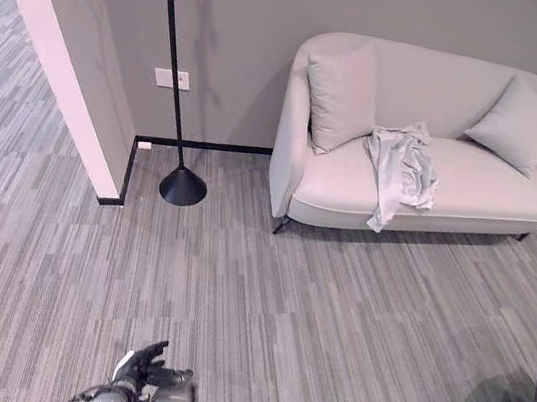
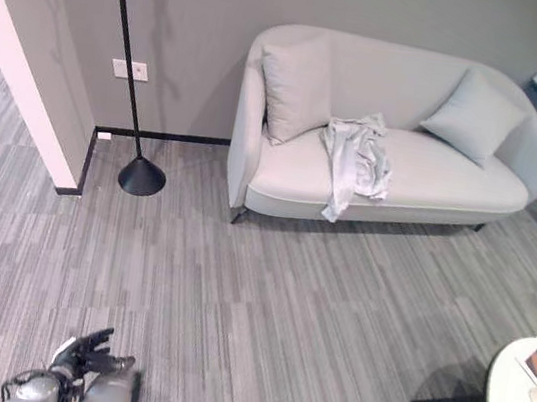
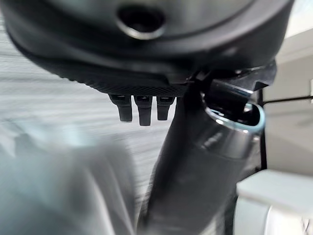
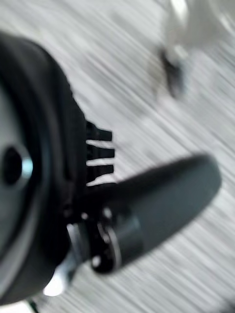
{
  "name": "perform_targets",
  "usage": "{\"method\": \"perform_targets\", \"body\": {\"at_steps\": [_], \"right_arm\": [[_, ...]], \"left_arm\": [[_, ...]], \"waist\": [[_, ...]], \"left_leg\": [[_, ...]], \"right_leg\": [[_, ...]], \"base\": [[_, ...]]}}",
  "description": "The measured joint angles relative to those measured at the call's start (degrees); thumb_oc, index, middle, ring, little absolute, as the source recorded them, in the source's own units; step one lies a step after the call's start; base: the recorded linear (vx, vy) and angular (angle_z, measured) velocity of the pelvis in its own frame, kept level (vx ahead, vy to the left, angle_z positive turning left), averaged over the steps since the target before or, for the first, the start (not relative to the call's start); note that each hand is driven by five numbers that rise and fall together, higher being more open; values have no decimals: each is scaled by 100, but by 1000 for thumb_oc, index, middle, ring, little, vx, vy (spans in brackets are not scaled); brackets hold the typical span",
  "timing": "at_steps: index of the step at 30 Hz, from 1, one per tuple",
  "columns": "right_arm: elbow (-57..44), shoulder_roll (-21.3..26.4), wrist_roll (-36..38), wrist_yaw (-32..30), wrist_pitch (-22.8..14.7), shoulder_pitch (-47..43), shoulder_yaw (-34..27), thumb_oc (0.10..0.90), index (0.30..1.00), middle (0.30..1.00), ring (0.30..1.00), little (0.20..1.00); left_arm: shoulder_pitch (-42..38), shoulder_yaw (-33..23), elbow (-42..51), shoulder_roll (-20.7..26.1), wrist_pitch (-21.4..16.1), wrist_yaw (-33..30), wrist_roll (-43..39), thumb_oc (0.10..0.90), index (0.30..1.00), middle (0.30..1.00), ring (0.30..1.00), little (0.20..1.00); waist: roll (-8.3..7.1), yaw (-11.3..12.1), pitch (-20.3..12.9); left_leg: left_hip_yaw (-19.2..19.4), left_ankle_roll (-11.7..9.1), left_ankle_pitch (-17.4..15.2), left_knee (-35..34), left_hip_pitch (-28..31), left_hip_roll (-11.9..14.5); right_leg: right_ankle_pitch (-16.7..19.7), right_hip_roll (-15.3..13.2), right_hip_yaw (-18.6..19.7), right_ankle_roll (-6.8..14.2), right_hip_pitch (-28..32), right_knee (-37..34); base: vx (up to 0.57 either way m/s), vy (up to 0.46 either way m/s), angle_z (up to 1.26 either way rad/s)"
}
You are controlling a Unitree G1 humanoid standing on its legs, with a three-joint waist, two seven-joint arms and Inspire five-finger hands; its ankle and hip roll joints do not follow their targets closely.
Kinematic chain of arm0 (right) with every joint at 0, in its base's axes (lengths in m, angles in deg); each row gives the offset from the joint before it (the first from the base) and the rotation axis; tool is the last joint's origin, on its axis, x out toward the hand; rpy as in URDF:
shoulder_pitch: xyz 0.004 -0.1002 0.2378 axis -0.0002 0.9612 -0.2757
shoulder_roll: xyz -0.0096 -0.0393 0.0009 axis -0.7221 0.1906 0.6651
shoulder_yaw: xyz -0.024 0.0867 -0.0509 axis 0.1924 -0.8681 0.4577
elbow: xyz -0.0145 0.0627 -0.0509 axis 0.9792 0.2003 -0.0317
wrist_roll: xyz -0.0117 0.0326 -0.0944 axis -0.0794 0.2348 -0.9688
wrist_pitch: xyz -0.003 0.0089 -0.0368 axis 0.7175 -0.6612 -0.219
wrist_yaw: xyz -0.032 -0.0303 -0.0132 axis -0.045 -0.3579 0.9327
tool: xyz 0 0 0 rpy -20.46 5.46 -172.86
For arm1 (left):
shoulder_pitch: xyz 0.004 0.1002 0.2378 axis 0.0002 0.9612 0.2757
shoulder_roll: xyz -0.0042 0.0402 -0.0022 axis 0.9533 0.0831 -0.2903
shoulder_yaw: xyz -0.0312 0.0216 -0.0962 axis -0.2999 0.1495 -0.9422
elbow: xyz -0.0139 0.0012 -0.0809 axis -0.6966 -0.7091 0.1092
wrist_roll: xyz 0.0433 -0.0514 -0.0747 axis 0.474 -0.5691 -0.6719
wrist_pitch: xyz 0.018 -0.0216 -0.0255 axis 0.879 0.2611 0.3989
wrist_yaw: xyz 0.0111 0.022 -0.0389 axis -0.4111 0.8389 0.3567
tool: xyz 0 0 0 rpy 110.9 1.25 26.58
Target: Hang the clothes on the sofa on the clothes rack.
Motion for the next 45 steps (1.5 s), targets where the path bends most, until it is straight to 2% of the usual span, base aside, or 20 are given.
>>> {"method": "perform_targets", "body": {"at_steps": [1,3,4,6,7,8,10,13,16,17,20,23,26,29,32,35,37,40,43,45], "right_arm": [[-79,100,-85,0,-3,-22,372,800,900,900,900,900],[-94,-102,-391,172,-64,15,397,800,900,900,900,900],[-100,-243,-403,191,-79,138,412,800,900,900,900,900],[2,-601,-596,200,84,234,478,800,900,900,900,900],[148,-700,-667,232,72,262,529,800,900,900,900,900],[123,-654,-700,260,123,368,575,800,900,900,900,900],[1,-640,-952,283,75,380,701,800,900,900,900,900],[-296,-513,-1028,287,12,526,675,800,900,900,900,900],[-351,-396,-1021,262,-17,791,444,800,900,900,900,900],[-362,-315,-1024,254,-52,779,452,800,900,900,900,900],[263,-266,-1049,272,71,320,410,800,900,900,900,900],[146,-381,-1031,129,61,385,239,800,900,900,900,900],[126,-322,-1035,-2,-41,435,14,800,900,900,900,900],[84,-332,-1050,22,-32,526,79,800,900,900,900,900],[-67,-438,-1251,52,77,556,673,800,900,900,900,900],[-281,-549,-1426,52,71,400,825,800,900,900,900,900],[-628,-569,-1762,67,35,257,1371,800,900,900,900,900],[-718,-455,-1952,3,24,109,1587,800,900,900,900,900],[-1077,-383,-2068,-7,-82,108,1716,800,900,900,900,900],[-1130,-143,-2101,-35,-147,219,1821,800,900,900,900,900]], "left_arm": [[-20,52,-316,-117,-51,70,0,800,900,900,900,900],[666,-614,-909,-333,118,90,-84,800,900,900,900,900],[852,-838,-1339,-380,214,92,-92,800,900,900,900,900],[533,-1281,-1728,-242,410,103,-166,800,900,900,900,900],[523,-1350,-1721,-203,460,143,-221,800,900,900,900,900],[724,-1450,-1720,-244,497,132,-229,800,900,900,900,900],[730,-1496,-1668,-153,615,100,-228,800,900,900,900,900],[590,-1146,-1223,8,485,103,-162,800,900,900,900,900],[361,-651,-856,-30,335,96,-52,800,900,900,900,900],[333,-614,-852,-61,287,96,-50,800,900,900,900,900],[149,-433,-1093,-101,291,87,142,800,900,900,900,900],[231,-452,-1149,-111,241,-6,168,800,900,900,900,900],[605,-582,-1351,-230,259,-19,166,800,900,900,900,900],[883,-615,-1396,-203,305,-35,158,800,900,900,900,900],[1012,-617,-1396,-115,318,-144,155,800,900,900,900,900],[1003,-652,-1312,-133,313,-156,155,800,900,900,900,900],[927,-771,-1290,-138,284,-294,148,800,900,900,900,900],[801,-841,-1270,-190,179,-358,70,800,900,900,900,900],[759,-1044,-1166,-72,133,-387,-99,800,900,900,900,900],[747,-1057,-1147,-172,128,-389,-92,800,900,900,900,900]], "waist": [[283,92,-34],[886,272,-193],[1015,106,-311],[373,-80,-80],[90,-29,-2],[215,62,-91],[114,-81,-104],[141,-234,-130],[395,-293,-237],[561,-346,-285],[623,-189,-409],[626,-167,-452],[556,-127,-528],[454,-26,-568],[330,16,-618],[306,68,-592],[419,86,-552],[541,145,-490],[335,151,-388],[537,50,-318]], "left_leg": [[-181,-117,57,-1674,113,-122],[-570,-216,-772,-1153,346,137],[-751,-301,56,-1241,528,136],[-249,-579,233,-2074,1110,-150],[-193,318,-173,-315,926,-174],[-208,581,-739,-115,1408,157],[-161,557,-649,-842,2139,134],[-217,652,-250,-2239,3115,105],[-108,659,-182,-3138,3648,75],[-58,756,124,-3131,3780,33],[-237,765,-50,-3153,3987,-75],[-607,772,-24,-3156,4030,-194],[-948,619,-316,-2884,4091,-393],[-1185,510,-592,-2571,3998,-348],[-1548,207,-764,-2413,3933,12],[-1502,-169,-880,-2272,3744,518],[-1502,-605,-695,-2298,3669,1374],[-1561,-904,-199,-2219,3600,1964],[-1455,-860,550,-1827,3189,2326],[-886,-697,1375,-1826,2859,2475]], "right_leg": [[-235,2,-72,98,316,-123],[-455,173,671,544,1119,-301],[-663,243,543,855,1322,-100],[-1110,283,489,533,365,1329],[-911,30,414,671,241,1699],[-772,158,461,1095,284,2061],[-95,-53,365,1731,-391,3759],[-33,-272,-475,1840,-1265,4950],[-55,-628,-1435,1325,-1563,3760],[-39,-737,-1349,1322,-1622,3129],[178,-923,-1390,1170,-1492,1967],[1001,-1249,-844,1590,-1303,679],[1997,-2113,-88,2001,-1273,595],[2407,-2286,265,2132,-1100,641],[2081,-1755,788,2163,-898,470],[1475,-1249,579,2127,-803,353],[1083,-429,-36,1612,-692,138],[909,246,-133,1153,-690,207],[1049,658,-269,636,-558,-120],[1020,1016,-557,259,-487,-157]], "base": [[277,47,-149],[328,52,-184],[385,74,-55],[389,105,34],[361,120,-36],[323,127,-83],[177,103,-59],[204,67,9],[146,-62,21],[119,-151,18],[159,-173,22],[142,-253,76],[138,-417,69],[116,-447,55],[80,-418,44],[29,-560,-3],[-6,-524,2],[-20,-391,16],[-3,-354,6],[-62,-528,78]]}}
